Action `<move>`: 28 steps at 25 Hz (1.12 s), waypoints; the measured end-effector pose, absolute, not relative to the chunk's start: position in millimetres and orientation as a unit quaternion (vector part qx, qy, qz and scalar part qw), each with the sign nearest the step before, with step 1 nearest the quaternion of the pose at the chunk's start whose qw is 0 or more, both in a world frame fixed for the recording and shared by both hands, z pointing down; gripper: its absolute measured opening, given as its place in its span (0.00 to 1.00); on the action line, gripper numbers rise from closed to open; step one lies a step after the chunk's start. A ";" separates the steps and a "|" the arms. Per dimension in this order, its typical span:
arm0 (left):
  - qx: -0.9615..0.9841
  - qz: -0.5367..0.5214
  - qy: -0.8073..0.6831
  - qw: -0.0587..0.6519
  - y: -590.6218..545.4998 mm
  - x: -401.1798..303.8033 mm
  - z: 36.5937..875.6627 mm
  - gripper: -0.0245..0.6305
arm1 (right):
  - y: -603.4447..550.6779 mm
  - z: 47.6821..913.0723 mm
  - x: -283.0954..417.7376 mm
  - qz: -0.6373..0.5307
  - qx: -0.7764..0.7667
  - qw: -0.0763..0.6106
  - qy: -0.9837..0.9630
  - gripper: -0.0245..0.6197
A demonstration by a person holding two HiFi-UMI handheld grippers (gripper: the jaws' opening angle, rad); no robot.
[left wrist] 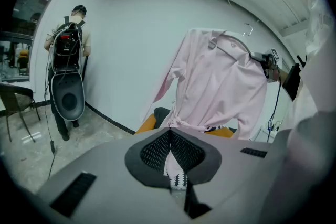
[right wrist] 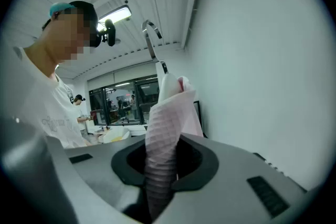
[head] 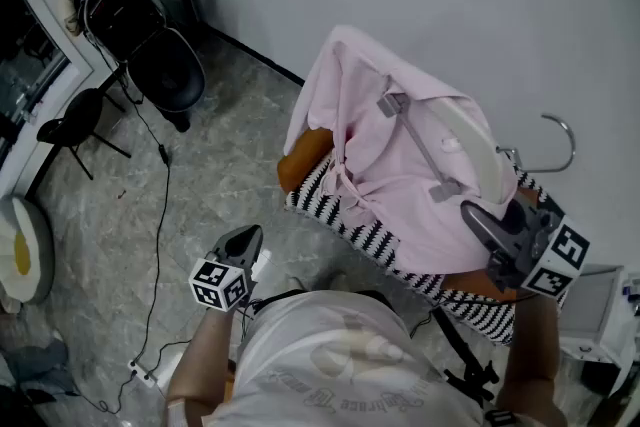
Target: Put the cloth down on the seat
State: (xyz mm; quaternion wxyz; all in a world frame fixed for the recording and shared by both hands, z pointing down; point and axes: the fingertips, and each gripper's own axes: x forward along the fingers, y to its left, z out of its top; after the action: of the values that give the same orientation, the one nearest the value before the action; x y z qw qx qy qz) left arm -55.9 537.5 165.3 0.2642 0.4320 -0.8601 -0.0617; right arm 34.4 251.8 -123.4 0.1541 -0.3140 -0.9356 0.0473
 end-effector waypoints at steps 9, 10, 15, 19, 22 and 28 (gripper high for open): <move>0.394 -0.076 -0.882 0.248 561.0 -53.6 157.4 0.05 | 296.9 -188.8 19.7 0.045 -0.398 0.105 -0.910 0.16; 0.388 -0.077 -0.884 0.247 563.5 -51.6 156.2 0.05 | 299.4 -192.5 15.9 0.047 -0.405 0.100 -0.907 0.16; 0.353 -0.084 -0.900 0.243 589.6 -36.9 151.0 0.05 | 321.3 -196.4 3.1 0.081 -0.439 0.087 -0.891 0.16; 0.329 -0.088 -0.908 0.244 609.4 -21.2 151.5 0.05 | 336.8 -198.3 -0.1 0.109 -0.459 0.078 -0.878 0.16; 0.315 -0.089 -0.913 0.246 623.3 -15.9 153.2 0.05 | 350.9 -201.2 -4.3 0.103 -0.475 0.070 -0.871 0.16; 0.308 -0.091 -0.915 0.244 629.7 -39.7 161.3 0.05 | 359.7 -195.7 -34.8 0.087 -0.485 0.067 -0.868 0.16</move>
State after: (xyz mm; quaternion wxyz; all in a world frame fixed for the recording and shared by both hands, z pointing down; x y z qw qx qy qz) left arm -39.7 629.7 161.3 0.2444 0.3077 -0.9150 -0.0913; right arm -34.8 359.7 -195.7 0.0669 -0.4849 -0.8677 0.0866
